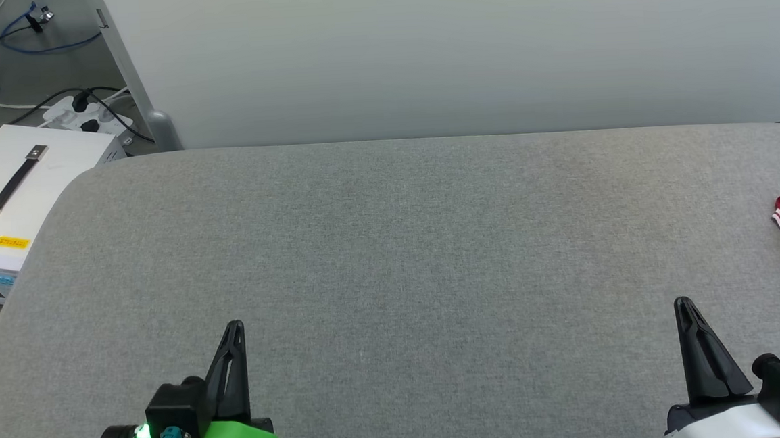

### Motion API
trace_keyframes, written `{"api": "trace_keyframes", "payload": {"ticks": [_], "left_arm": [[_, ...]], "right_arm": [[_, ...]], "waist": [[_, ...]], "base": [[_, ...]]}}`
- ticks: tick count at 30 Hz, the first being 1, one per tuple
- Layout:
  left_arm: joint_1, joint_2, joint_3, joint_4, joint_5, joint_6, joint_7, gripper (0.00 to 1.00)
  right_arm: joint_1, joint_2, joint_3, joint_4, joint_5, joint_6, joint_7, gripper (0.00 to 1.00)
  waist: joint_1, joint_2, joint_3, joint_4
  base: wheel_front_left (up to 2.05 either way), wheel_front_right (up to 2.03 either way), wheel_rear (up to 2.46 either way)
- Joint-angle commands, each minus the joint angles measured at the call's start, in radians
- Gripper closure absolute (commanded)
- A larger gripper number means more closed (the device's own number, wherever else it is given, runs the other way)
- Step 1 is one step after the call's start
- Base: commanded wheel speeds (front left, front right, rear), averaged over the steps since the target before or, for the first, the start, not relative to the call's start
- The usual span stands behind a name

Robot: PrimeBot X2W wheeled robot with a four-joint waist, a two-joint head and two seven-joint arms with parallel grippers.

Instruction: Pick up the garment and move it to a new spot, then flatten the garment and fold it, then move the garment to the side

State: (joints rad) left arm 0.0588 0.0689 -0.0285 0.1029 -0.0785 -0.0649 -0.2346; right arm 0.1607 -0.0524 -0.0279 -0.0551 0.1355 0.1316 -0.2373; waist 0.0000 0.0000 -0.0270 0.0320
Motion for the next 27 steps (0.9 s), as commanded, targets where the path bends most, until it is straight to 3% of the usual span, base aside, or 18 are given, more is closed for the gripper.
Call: {"api": "trace_keyframes", "payload": {"ticks": [1, 27], "left_arm": [[-0.006, -0.002, 0.002, -0.007, 0.008, 0.006, 0.008, 1.00], [-0.018, -0.006, 0.008, -0.029, 0.025, 0.019, 0.061, 1.00]], "right_arm": [[-0.016, 0.000, 0.002, 0.003, -0.012, 0.000, 0.007, 1.00], [-0.050, 0.001, 0.008, 0.015, -0.040, 0.000, 0.060, 1.00]], "waist": [[0.0000, 0.0000, 0.000, 0.000], [0.0000, 0.0000, 0.006, -0.008]], "base": [[0.00, 0.00, 0.00], [0.00, 0.00, 0.00]]}}
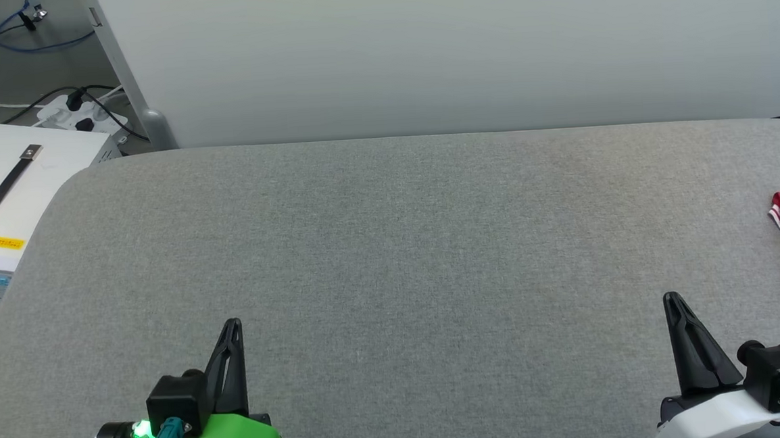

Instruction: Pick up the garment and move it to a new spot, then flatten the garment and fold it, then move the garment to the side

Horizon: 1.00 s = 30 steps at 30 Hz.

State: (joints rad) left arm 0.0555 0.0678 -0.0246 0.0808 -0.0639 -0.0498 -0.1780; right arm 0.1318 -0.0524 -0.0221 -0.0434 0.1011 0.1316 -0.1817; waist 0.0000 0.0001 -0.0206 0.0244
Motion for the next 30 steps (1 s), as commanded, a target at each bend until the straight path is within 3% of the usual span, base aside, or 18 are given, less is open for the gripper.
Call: {"api": "trace_keyframes", "payload": {"ticks": [1, 30], "left_arm": [[-0.016, -0.005, 0.004, -0.008, 0.010, 0.005, 0.006, 1.00], [-0.030, -0.010, 0.012, -0.034, 0.030, 0.021, 0.069, 1.00]], "right_arm": [[-0.022, 0.001, 0.002, 0.004, -0.007, 0.000, 0.006, 1.00], [-0.062, 0.001, 0.010, 0.018, -0.041, -0.001, 0.070, 1.00]], "waist": [[0.0000, -0.0001, 0.000, 0.000], [0.0000, -0.0001, 0.008, -0.009]], "base": [[0.00, 0.00, 0.00], [0.00, 0.00, 0.00]]}}
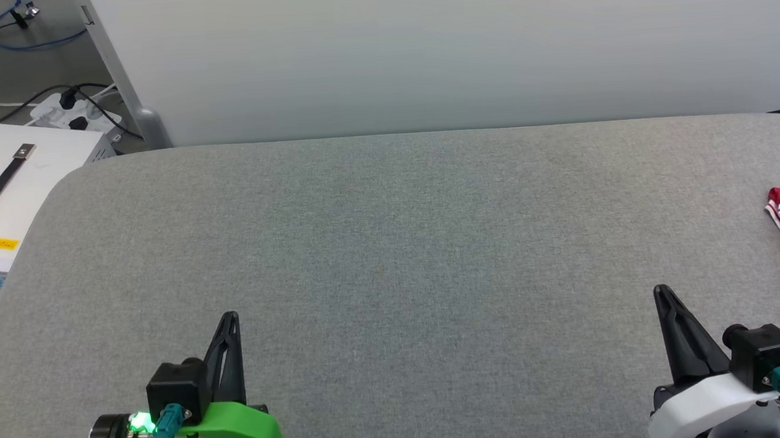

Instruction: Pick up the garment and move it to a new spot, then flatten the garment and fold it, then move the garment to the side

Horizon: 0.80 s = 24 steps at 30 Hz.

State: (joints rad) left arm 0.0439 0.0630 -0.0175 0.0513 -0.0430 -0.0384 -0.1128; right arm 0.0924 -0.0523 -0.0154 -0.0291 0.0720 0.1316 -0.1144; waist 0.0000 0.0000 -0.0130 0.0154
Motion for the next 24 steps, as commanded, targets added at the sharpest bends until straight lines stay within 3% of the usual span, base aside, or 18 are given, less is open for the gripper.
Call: {"api": "trace_keyframes", "payload": {"ticks": [1, 24], "left_arm": [[-0.019, -0.005, 0.005, -0.006, 0.010, 0.010, 0.005, 1.00], [-0.030, -0.008, 0.010, -0.025, 0.024, 0.022, 0.052, 1.00]], "right_arm": [[-0.024, 0.001, 0.003, 0.004, -0.013, -0.001, 0.005, 1.00], [-0.053, 0.001, 0.008, 0.015, -0.039, -0.001, 0.052, 1.00]], "waist": [[0.0000, 0.0000, 0.000, 0.000], [0.0000, 0.0000, 0.006, -0.007]], "base": [[0.00, 0.00, 0.00], [0.00, 0.00, 0.00]]}}
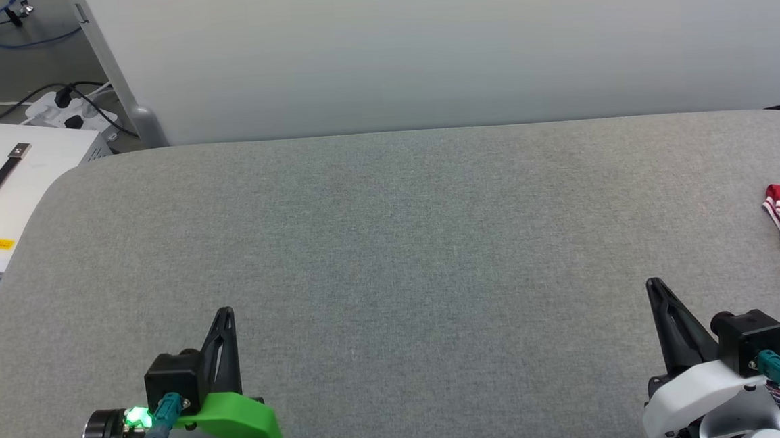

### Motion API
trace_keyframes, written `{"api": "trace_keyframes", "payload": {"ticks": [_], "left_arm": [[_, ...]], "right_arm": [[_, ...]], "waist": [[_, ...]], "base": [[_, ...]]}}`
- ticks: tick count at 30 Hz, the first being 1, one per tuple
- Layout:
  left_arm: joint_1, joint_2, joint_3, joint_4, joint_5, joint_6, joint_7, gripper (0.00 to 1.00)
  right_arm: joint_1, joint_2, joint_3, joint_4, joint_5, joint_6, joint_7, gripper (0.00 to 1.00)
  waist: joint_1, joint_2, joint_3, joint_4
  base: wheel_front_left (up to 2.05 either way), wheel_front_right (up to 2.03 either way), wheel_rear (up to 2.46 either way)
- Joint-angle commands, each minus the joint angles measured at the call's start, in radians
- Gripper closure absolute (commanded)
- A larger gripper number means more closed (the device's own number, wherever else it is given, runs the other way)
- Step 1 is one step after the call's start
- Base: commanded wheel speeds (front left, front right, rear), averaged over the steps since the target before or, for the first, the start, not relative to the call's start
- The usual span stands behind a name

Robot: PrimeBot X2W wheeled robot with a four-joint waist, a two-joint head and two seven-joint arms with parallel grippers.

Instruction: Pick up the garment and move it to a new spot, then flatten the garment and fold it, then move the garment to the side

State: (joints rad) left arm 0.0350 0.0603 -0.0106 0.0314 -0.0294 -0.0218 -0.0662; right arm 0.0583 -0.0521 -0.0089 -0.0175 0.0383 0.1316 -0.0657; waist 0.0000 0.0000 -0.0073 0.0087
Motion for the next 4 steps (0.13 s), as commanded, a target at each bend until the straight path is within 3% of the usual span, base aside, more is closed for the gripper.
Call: {"api": "trace_keyframes", "payload": {"ticks": [1, 4], "left_arm": [[-0.021, -0.006, 0.004, -0.006, 0.011, 0.006, 0.007, 1.00], [-0.023, -0.006, 0.004, -0.009, 0.013, 0.008, 0.013, 1.00]], "right_arm": [[-0.021, 0.001, 0.002, 0.004, -0.006, -0.001, 0.006, 1.00], [-0.024, 0.001, 0.003, 0.005, -0.009, -0.001, 0.011, 1.00]], "waist": [[0.0000, 0.0000, 0.000, 0.000], [0.0000, 0.0000, 0.001, -0.001]], "base": [[0.00, 0.00, 0.00], [0.00, 0.00, 0.00]]}}
